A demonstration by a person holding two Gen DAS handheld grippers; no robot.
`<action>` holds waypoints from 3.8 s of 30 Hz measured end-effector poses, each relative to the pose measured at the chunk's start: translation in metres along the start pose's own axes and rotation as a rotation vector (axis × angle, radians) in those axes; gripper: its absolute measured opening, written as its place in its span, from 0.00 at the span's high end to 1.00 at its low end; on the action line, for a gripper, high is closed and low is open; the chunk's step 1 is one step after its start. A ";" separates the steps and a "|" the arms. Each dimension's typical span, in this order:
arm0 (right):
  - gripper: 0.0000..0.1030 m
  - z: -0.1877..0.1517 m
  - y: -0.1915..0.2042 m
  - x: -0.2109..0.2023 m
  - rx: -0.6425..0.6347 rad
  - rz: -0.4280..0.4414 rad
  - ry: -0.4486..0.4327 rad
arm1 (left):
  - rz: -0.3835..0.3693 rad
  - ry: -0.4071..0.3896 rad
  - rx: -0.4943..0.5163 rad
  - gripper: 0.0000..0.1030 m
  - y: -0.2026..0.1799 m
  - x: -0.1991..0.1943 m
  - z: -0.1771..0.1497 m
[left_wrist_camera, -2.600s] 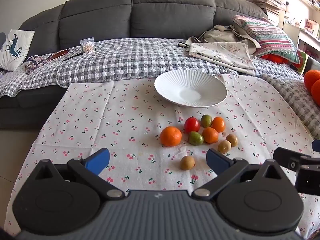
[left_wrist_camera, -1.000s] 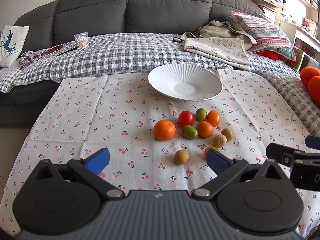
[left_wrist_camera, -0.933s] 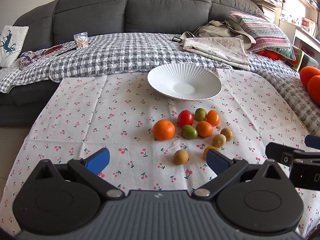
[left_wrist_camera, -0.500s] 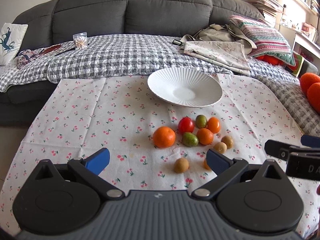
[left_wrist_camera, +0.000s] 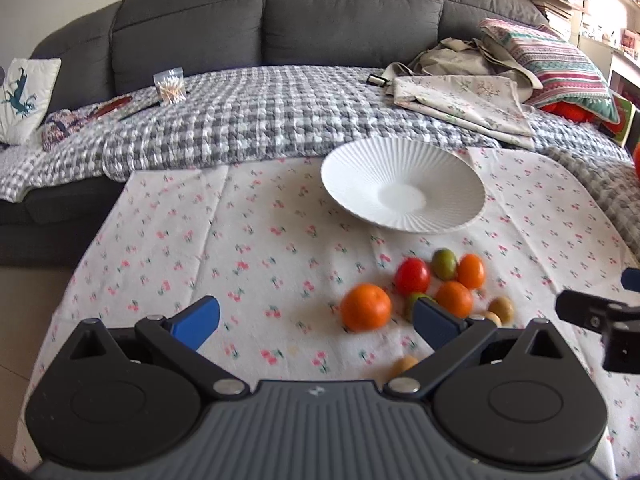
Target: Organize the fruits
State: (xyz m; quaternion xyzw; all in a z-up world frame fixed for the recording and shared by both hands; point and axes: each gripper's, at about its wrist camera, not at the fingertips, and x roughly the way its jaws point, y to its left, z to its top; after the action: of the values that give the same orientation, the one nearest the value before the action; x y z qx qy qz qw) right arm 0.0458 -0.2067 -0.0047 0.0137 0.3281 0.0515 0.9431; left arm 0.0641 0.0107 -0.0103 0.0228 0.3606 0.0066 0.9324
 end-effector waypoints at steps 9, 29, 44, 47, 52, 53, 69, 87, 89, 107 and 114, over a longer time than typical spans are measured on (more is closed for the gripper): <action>0.01 0.020 -0.015 0.025 0.049 0.067 0.028 | -0.053 0.015 0.015 0.02 -0.006 0.026 0.022; 0.20 0.019 -0.030 0.079 0.120 0.181 0.161 | -0.215 0.144 -0.021 0.26 0.012 0.071 0.009; 0.45 0.021 -0.027 0.112 0.118 0.227 0.221 | -0.292 0.167 0.058 0.53 -0.001 0.094 0.002; 0.49 0.023 -0.029 0.124 0.143 0.241 0.232 | -0.296 0.162 0.082 0.60 -0.005 0.094 0.003; 0.63 0.025 -0.023 0.137 0.125 0.240 0.228 | -0.293 0.140 0.100 0.61 -0.008 0.095 0.005; 0.65 0.025 -0.020 0.138 0.117 0.240 0.229 | -0.293 0.139 0.102 0.62 -0.008 0.095 0.005; 0.75 0.039 -0.033 0.112 0.168 0.250 0.182 | -0.300 0.072 0.041 0.62 0.005 0.077 0.020; 0.75 0.060 -0.054 0.099 0.219 0.207 0.049 | -0.285 -0.031 -0.026 0.62 0.003 0.085 0.061; 0.75 0.062 -0.056 0.101 0.223 0.211 0.044 | -0.284 -0.036 -0.029 0.62 -0.001 0.090 0.066; 0.75 0.076 -0.037 0.140 0.164 0.232 0.037 | -0.240 -0.049 0.041 0.62 -0.027 0.133 0.083; 0.75 0.072 -0.020 0.157 0.100 0.224 0.064 | -0.222 -0.035 0.077 0.62 -0.033 0.146 0.077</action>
State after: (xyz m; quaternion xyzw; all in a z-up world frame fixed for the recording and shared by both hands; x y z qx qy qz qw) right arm 0.2149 -0.2095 -0.0462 0.0956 0.3567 0.1404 0.9186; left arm 0.2238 -0.0207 -0.0532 0.0186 0.3446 -0.1109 0.9320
